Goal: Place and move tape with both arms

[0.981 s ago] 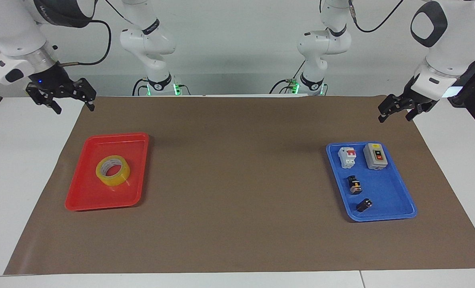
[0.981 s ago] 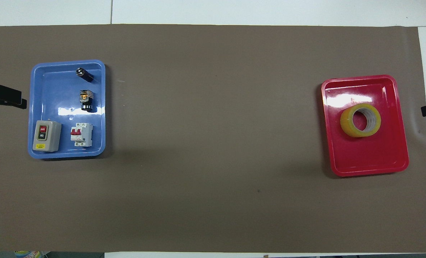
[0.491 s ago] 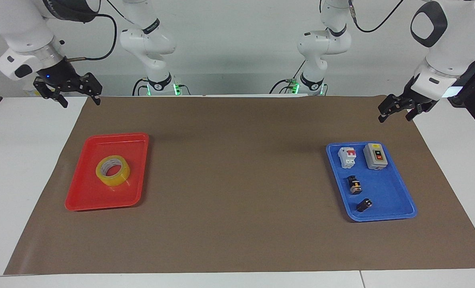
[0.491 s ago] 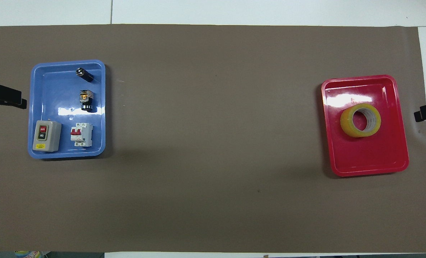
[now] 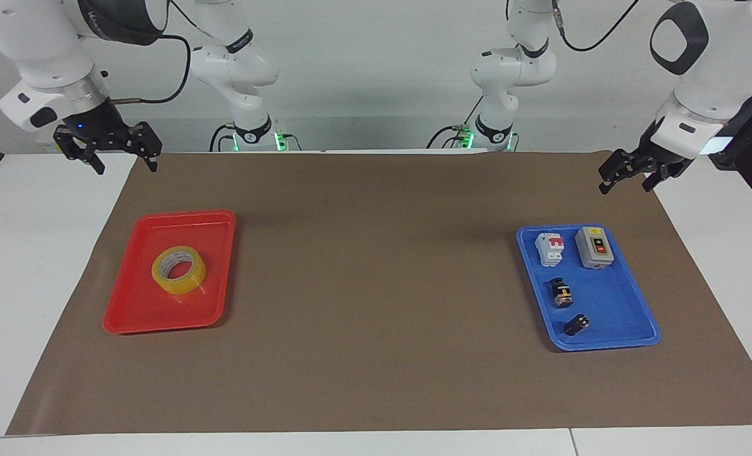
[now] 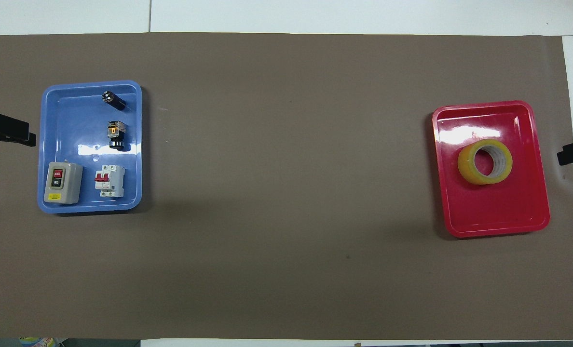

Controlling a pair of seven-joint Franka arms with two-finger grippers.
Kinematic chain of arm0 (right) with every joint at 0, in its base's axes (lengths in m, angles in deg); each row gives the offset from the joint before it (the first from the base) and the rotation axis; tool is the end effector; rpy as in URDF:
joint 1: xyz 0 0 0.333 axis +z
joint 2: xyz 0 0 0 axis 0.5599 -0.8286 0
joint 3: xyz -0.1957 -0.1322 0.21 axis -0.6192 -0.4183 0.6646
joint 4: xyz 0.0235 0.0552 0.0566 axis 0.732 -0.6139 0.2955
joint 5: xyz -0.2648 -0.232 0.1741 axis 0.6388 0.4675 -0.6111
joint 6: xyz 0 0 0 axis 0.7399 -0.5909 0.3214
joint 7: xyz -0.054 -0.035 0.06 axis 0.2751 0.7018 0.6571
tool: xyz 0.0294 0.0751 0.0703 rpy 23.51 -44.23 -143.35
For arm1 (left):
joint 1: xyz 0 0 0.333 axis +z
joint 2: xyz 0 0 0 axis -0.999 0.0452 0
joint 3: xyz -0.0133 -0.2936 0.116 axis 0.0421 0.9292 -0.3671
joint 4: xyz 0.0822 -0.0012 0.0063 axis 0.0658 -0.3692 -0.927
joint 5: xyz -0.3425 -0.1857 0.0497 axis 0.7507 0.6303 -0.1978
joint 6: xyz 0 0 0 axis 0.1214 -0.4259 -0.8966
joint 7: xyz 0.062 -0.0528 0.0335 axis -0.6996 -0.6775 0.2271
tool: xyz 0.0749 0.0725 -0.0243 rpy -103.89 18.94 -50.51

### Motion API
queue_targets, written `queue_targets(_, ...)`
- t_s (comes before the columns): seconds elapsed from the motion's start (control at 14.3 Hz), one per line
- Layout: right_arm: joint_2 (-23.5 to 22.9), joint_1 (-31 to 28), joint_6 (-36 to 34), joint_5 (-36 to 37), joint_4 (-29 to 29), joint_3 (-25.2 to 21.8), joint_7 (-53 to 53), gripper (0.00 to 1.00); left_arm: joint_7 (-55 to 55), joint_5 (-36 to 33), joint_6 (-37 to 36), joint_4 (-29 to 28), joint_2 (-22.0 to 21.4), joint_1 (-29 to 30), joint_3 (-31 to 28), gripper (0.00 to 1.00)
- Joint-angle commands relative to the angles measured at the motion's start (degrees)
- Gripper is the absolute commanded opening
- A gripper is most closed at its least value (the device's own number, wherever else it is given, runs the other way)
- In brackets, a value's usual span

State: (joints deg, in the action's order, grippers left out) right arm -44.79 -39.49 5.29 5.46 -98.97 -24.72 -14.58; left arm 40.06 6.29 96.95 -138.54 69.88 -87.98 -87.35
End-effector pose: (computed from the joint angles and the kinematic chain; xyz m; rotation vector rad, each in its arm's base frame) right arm 0.5283 -0.0706 0.6193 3.0856 0.1287 -0.0591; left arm 0.5648 0.0122 0.5967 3.1171 -0.0219 -0.0247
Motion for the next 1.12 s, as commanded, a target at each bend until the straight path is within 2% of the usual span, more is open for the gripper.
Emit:
queue_targets(0.0, 1.3, -0.4, 0.0, 0.5, -1.3, 0.3, 0.8, 1.00, -0.6, 0.9, 0.5, -1.4, -1.2, 0.2, 0.0, 1.00)
queue_targets(0.98, 1.2, -0.5, 0.3, 0.2, -1.6, 0.0, 0.8, 1.00, -0.6, 0.9, 0.5, -1.4, -1.2, 0.2, 0.0, 1.00)
queue_targets(1.05, 0.3, 0.7, 0.1, -0.4, -1.3, -1.9, 0.8, 1.00, -0.6, 0.9, 0.5, -1.4, -1.2, 0.2, 0.0, 1.00)
